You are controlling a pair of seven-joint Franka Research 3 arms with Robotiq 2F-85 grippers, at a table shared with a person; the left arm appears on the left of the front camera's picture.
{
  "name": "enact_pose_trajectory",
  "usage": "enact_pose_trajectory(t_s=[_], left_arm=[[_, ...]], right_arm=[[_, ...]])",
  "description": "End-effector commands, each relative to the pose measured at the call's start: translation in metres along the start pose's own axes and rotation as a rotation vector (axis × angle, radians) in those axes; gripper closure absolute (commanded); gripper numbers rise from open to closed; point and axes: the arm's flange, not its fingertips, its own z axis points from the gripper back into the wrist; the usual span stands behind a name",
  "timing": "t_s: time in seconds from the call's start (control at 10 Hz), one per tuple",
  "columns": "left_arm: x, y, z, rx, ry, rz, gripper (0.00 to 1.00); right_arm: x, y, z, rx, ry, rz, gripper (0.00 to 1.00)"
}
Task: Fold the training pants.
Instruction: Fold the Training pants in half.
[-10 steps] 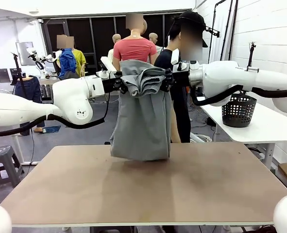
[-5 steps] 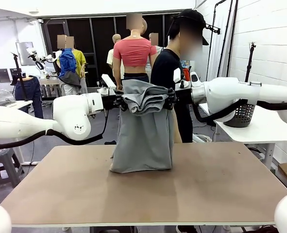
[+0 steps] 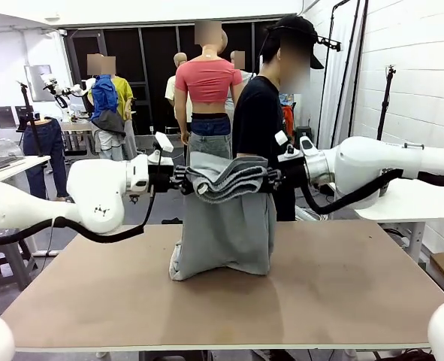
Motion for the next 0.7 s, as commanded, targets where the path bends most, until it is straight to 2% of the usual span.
enact_pose_trajectory(t_s=[0.0, 0.3, 0.5, 0.6], left_arm=[[-0.009, -0.013, 0.012, -0.033, 0.007, 0.098, 1.00], [-0.043, -0.044, 0.014, -0.035, -0.010, 0.202, 1.00], [-0.043, -0.057, 0.016, -0.045, -0.043, 0.217, 1.00], [-0.050, -0.049, 0.008, -0.077, 0.017, 0.185, 1.00]], right_arm=[[-0.017, 0.013, 0.003, 0.025, 0.048, -0.078, 1.00], [-0.054, 0.033, -0.007, 0.056, 0.095, -0.137, 1.00], [-0.056, 0.041, -0.005, 0.040, 0.111, -0.114, 1.00], [-0.055, 0.033, -0.011, 0.072, 0.075, -0.121, 1.00]])
